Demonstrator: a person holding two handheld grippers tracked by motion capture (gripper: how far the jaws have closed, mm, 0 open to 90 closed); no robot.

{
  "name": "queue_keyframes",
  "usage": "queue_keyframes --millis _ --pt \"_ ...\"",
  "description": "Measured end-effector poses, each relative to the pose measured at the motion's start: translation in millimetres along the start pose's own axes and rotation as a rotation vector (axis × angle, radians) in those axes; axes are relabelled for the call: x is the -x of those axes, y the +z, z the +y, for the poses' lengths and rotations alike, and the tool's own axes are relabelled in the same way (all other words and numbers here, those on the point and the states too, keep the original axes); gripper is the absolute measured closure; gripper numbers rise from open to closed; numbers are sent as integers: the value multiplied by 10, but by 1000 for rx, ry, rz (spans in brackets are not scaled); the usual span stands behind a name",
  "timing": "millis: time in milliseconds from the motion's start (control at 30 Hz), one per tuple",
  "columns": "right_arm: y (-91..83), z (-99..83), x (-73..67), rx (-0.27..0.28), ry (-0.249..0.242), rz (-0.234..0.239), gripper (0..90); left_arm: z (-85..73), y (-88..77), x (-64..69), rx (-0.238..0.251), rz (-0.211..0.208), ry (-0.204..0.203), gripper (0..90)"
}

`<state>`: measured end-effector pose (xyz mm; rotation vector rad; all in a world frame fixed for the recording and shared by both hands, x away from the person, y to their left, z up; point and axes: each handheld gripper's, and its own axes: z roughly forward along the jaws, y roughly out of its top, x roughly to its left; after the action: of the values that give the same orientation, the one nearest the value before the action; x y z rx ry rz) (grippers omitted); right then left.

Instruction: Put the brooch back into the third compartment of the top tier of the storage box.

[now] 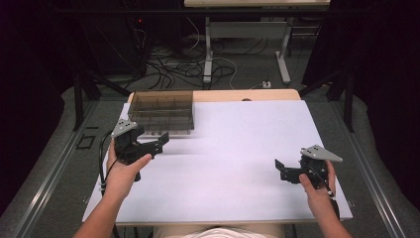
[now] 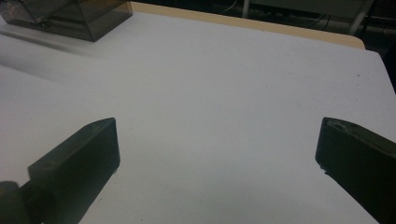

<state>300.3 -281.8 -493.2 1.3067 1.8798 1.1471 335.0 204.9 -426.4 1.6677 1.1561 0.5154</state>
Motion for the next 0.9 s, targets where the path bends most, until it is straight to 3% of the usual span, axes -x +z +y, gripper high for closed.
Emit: queue_keyframes --millis 500,900 --pt "1 1 -17 4 -5 -3 0 -204 -213 0 16 -21 -4 1" --pt "-3 4 -13 5 -7 3 0 -438 -296 -79 -4 21 -9 1"
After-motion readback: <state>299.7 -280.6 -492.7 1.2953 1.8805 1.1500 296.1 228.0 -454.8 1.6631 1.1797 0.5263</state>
